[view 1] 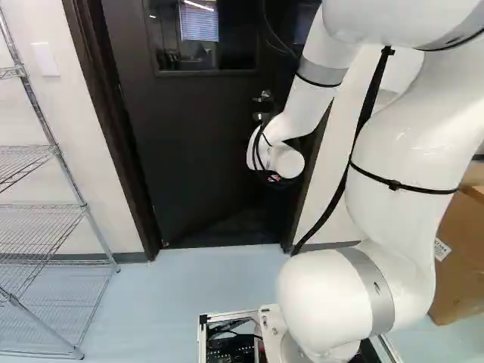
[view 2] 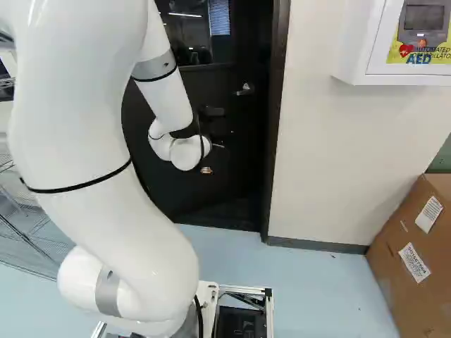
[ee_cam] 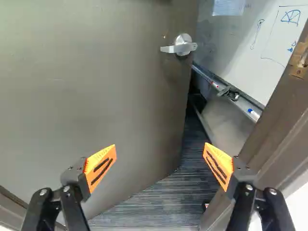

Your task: Open the door and move inside

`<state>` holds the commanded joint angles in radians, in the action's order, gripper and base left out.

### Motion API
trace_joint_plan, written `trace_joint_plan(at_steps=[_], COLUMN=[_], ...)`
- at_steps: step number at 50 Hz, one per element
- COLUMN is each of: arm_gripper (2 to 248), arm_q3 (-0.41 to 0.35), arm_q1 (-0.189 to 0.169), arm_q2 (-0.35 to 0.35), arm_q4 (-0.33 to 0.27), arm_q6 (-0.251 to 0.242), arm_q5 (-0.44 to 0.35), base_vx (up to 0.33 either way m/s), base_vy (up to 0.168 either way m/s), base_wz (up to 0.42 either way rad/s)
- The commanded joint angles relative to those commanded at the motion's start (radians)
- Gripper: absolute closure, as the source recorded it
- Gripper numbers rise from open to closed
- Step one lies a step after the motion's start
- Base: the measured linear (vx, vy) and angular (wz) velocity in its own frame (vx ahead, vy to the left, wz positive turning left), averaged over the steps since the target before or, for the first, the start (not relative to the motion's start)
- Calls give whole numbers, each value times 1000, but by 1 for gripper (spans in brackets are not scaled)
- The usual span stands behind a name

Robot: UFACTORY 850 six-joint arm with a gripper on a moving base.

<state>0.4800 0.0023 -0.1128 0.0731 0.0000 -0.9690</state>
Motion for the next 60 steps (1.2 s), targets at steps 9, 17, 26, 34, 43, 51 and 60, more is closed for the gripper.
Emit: trace_joint_plan(at_steps=[9,17,26,34,43,51,60], arm_gripper=[3,3,3,3,3,3,3], arm_q3=[-48,-91,-138,-154,-155,-155,-155], arm_q1=[0,0,0,1,1,1,1], arm_q2=[45,86,132,148,149,149,149], arm_q4=[0,0,0,0,0,0,0], arm_q6=[0,0,0,0,0,0,0], arm_q5=[0,0,0,0,0,0,0], base_vx=[0,0,0,0,0,0,38], base_vy=[0,0,0,0,0,0,39], base_wz=[0,0,0,0,0,0,-25])
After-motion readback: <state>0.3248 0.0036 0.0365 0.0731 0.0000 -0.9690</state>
